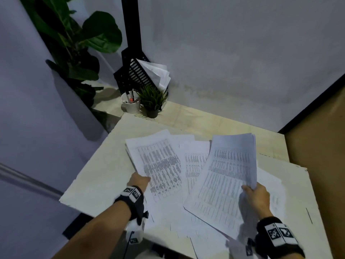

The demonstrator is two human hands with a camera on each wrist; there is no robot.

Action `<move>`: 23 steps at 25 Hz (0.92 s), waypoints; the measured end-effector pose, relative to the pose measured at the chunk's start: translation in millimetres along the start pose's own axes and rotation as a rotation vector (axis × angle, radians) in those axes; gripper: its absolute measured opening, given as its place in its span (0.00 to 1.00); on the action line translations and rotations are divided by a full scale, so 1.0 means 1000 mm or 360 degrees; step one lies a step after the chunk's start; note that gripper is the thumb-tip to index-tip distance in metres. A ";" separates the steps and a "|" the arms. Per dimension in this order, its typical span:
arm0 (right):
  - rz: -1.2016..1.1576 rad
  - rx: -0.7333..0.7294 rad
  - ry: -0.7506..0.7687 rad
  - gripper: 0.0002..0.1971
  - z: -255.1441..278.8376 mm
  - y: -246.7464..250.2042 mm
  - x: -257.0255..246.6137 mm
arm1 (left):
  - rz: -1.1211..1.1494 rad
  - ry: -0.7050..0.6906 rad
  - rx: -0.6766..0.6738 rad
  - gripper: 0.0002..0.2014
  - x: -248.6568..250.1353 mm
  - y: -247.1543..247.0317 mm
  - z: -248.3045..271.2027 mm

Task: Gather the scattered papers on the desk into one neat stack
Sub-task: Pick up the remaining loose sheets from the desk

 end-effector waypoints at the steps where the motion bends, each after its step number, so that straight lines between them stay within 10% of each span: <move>1: 0.0010 0.0013 -0.0006 0.03 0.001 0.001 0.000 | -0.0018 -0.0060 -0.0034 0.32 0.005 -0.007 0.003; 7: 0.0011 0.0031 -0.0015 0.02 0.008 0.009 0.007 | -0.0145 -0.0386 -0.0282 0.18 0.046 -0.018 0.028; 19: 0.0063 0.0079 0.0065 0.03 0.008 0.026 -0.022 | 0.0116 -0.1035 0.0343 0.02 0.173 0.143 0.104; 23: -0.0346 -0.0135 0.0208 0.06 0.004 0.019 -0.065 | 0.0168 -0.1075 -0.0115 0.15 0.191 0.106 0.107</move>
Point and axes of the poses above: each hand's wrist, its own z-axis away from the middle knuckle, its own y-axis out of the back of the hand, x = y × z, the point moved 9 cm from there along -z, towards the middle knuckle, and after that the axes turned 9 degrees about -x, right-handed, at the moved point
